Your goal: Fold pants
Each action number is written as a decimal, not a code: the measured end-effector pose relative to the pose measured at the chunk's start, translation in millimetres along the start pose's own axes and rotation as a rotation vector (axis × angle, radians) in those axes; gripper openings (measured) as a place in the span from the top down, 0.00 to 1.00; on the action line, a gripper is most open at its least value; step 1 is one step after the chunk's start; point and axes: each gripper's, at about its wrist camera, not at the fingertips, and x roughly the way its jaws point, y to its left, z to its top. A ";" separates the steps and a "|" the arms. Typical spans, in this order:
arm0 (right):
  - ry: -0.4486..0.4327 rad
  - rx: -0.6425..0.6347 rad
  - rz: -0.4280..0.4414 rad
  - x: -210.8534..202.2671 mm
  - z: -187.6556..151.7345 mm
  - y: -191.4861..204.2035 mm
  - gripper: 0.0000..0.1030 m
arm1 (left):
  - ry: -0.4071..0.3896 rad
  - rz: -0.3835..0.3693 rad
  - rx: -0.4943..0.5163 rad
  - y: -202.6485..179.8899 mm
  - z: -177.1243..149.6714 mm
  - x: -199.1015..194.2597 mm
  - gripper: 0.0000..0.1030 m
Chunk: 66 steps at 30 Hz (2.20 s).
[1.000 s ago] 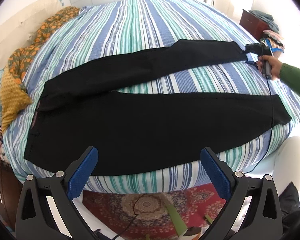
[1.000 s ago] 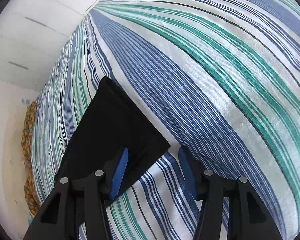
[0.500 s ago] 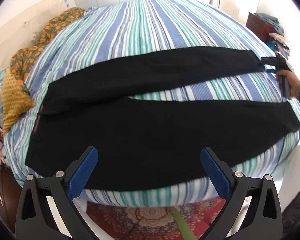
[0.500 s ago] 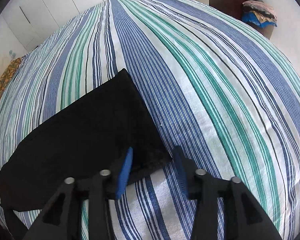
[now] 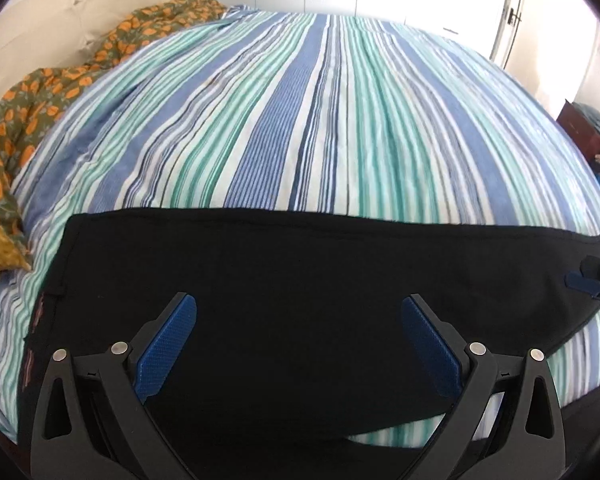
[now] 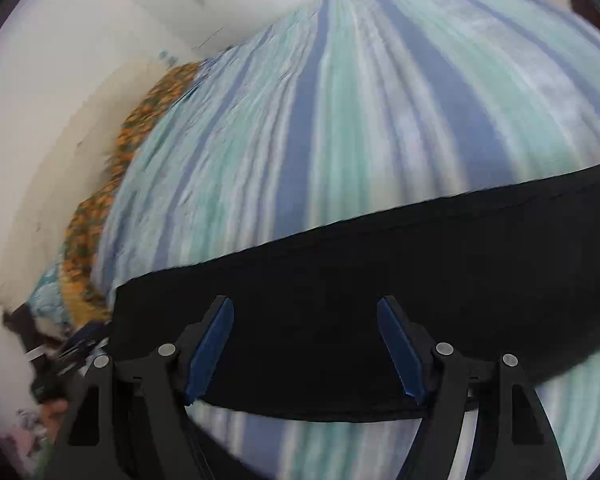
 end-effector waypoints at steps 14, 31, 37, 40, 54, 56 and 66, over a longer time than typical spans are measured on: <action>-0.012 0.233 -0.062 10.8 0.6 -92.2 0.25 | 0.104 0.050 0.006 35.8 -50.1 6.6 0.01; 0.088 0.096 0.061 -73.9 -199.8 10.9 0.18 | 0.190 -0.187 0.066 -22.4 -213.7 -86.8 0.01; 0.214 0.055 0.051 -10.0 -246.5 38.3 0.18 | 0.151 -0.124 0.136 -36.2 -224.6 -89.0 0.01; 0.189 0.067 0.003 -35.7 -248.4 24.1 0.18 | 0.151 -0.128 0.120 -36.0 -224.8 -92.1 0.01; -0.208 0.581 -0.271 -230.8 -285.5 -176.4 0.18 | 0.130 -0.100 0.128 -37.9 -225.5 -85.2 0.00; -0.246 0.595 -0.268 -236.2 -290.7 -178.6 0.18 | 0.124 -0.103 0.131 -37.2 -225.6 -84.7 0.00; -0.221 0.354 -0.503 -228.8 -282.0 -130.2 0.17 | 0.091 -0.115 0.143 -32.0 -234.2 -89.1 0.00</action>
